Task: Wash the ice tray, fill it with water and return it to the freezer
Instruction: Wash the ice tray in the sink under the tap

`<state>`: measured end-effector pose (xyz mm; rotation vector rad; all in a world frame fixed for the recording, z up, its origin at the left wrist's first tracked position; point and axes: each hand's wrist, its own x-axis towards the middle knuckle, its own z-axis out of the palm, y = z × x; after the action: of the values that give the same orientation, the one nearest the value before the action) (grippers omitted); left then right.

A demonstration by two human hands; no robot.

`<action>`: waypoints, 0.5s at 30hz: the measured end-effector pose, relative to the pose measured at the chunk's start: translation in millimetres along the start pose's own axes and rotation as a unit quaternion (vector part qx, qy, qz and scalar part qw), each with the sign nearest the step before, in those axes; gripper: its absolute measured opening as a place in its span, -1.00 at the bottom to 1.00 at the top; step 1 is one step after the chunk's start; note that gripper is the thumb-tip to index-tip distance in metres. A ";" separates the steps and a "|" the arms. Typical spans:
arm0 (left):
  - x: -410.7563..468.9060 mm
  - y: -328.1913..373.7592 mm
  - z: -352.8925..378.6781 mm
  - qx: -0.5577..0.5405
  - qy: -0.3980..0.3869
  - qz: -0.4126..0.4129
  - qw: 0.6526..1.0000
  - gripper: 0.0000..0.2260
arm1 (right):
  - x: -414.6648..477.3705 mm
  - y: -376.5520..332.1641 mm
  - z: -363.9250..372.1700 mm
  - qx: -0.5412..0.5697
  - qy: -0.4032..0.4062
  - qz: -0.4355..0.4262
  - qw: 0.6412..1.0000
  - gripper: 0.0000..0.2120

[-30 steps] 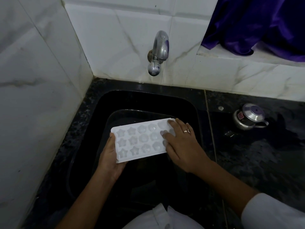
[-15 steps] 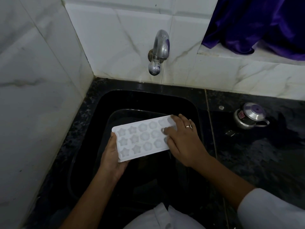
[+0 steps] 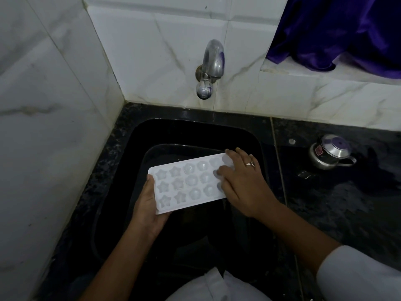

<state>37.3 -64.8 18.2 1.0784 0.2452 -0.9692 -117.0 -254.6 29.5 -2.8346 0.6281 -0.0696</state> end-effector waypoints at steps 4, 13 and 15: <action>1.1 0.0 0.4 0.000 0.006 -0.007 1.000 -0.49 | -6.2 -6.4 9.2 -0.007 0.005 0.001 1.000 -0.57; -1.0 3.1 0.3 -0.001 -0.010 0.004 1.000 -0.50 | -5.4 -8.0 10.9 0.011 0.003 -0.007 1.000 -0.57; 0.4 3.1 -3.4 0.008 -0.005 0.010 1.000 -0.51 | -7.3 -3.7 8.4 0.010 0.002 -0.010 1.000 -0.58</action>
<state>40.8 -61.7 18.3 1.0883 0.2185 -0.9604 -121.3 -246.4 22.2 -2.8234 0.5962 -0.0833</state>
